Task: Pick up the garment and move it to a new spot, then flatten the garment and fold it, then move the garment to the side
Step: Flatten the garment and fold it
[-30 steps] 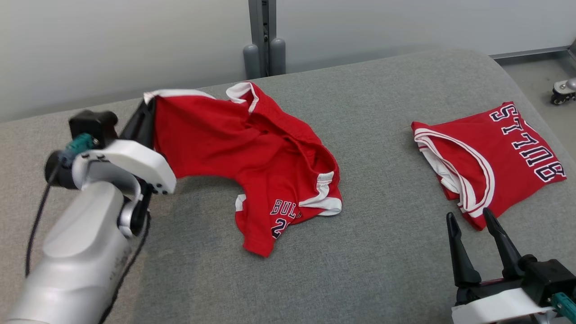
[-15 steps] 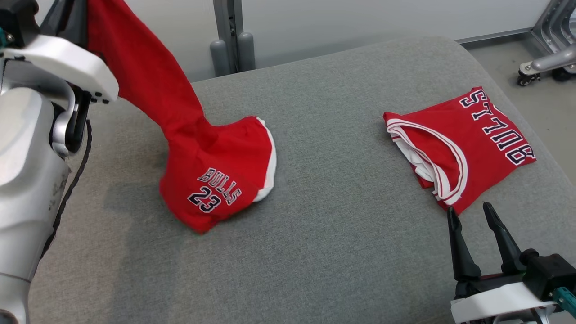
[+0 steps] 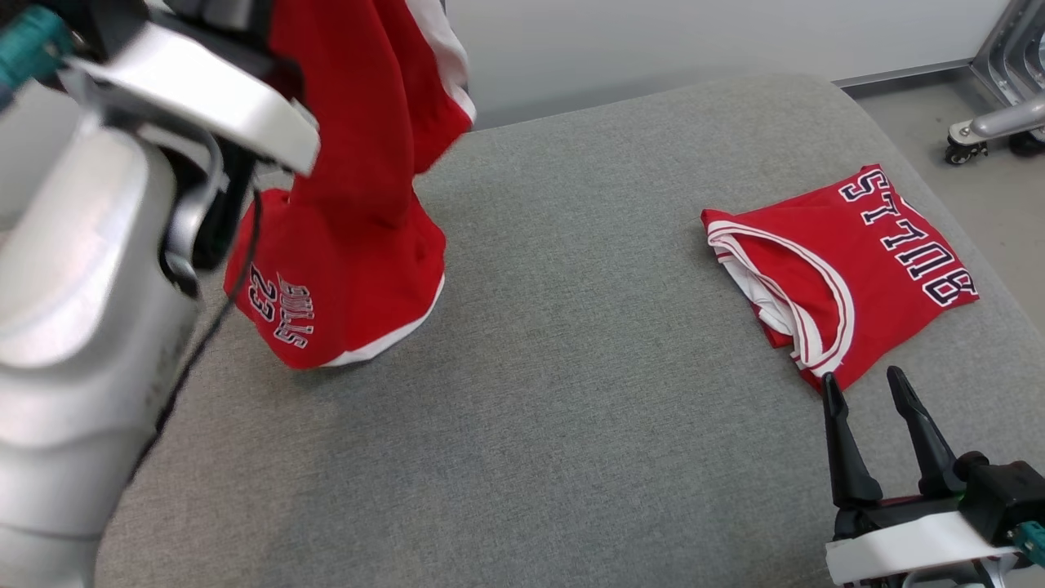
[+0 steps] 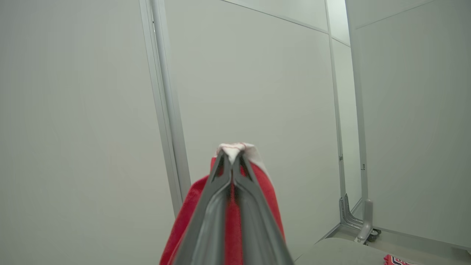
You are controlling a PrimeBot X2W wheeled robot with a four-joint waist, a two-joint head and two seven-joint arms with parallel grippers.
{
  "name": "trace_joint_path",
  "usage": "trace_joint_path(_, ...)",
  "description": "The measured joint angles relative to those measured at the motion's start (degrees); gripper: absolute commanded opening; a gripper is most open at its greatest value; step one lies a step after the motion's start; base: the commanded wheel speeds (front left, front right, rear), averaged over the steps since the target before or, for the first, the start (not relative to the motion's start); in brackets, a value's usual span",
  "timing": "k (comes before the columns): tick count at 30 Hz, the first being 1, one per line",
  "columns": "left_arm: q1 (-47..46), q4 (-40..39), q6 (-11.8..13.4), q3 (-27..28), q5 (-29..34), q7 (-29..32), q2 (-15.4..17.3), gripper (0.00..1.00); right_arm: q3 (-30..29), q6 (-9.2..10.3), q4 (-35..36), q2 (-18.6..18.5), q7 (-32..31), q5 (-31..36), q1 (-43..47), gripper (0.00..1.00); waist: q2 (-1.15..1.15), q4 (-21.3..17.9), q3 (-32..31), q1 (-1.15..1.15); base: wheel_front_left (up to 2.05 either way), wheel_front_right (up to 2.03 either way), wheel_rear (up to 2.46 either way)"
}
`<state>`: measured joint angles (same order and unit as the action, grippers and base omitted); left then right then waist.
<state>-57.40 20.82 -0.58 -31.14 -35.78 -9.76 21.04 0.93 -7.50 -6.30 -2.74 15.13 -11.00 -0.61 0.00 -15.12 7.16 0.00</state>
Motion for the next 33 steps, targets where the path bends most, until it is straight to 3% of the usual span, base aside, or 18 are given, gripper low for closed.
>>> trace_joint_path(5,16.6,-13.5,4.5,-3.3,-1.1,4.3,2.2,0.00,-0.8,0.00,0.2,0.0,0.0,0.2,0.9,1.00,0.00,1.0,-0.4,0.00,0.00,0.00,0.00)
trace_joint_path(10,38.5,-26.6,13.2,-6.1,-3.2,8.0,6.4,0.00,-2.2,0.00,0.3,0.0,0.0,0.7,2.6,1.00,0.00,3.0,-0.5,0.00,0.00,0.00,0.00)
trace_joint_path(15,56.2,-29.2,20.1,-4.6,-8.4,5.4,7.0,0.00,-2.4,0.00,0.5,0.0,0.0,1.5,2.6,1.00,0.00,5.7,-0.2,0.00,0.00,0.00,0.00)
trace_joint_path(22,65.0,-16.7,22.6,-1.4,-11.9,1.1,6.6,0.00,-1.6,0.00,0.4,0.0,0.0,2.8,2.3,1.00,0.00,10.5,-0.1,0.00,0.00,0.00,0.00)
trace_joint_path(27,65.0,-8.9,20.8,1.0,-14.2,-1.7,5.1,0.00,-1.6,0.00,0.1,0.0,0.0,3.8,2.1,1.00,0.00,13.5,-0.6,0.00,0.00,0.00,0.00)
trace_joint_path(28,64.8,-7.4,20.7,1.1,-14.2,-2.2,4.9,0.12,-1.4,0.00,0.0,0.0,0.0,3.8,2.1,1.00,0.00,13.9,-0.8,0.00,0.00,0.00,0.00)
trace_joint_path(29,64.5,-6.0,20.4,1.3,-13.9,-2.8,4.7,0.42,-1.3,0.00,-0.1,0.0,0.0,3.9,2.1,1.00,0.00,14.2,-1.0,0.00,0.00,0.00,0.00)
trace_joint_path(30,64.1,-5.0,20.2,1.8,-13.8,-3.3,4.5,0.88,-1.2,0.00,-0.1,0.0,0.0,3.9,2.1,1.00,0.00,14.4,-1.2,0.00,0.00,0.00,0.00)
trace_joint_path(31,63.6,-4.3,19.7,2.3,-13.8,-3.6,4.0,1.00,-1.2,0.00,-0.1,0.0,0.0,3.9,2.1,1.00,0.00,14.6,-1.4,0.00,0.00,0.00,0.00)
trace_joint_path(33,63.4,-3.2,19.2,2.6,-14.8,-3.8,2.7,1.00,-0.9,0.00,-0.2,0.0,0.0,3.9,2.2,1.00,0.00,14.8,-1.7,0.00,0.00,0.00,0.00)
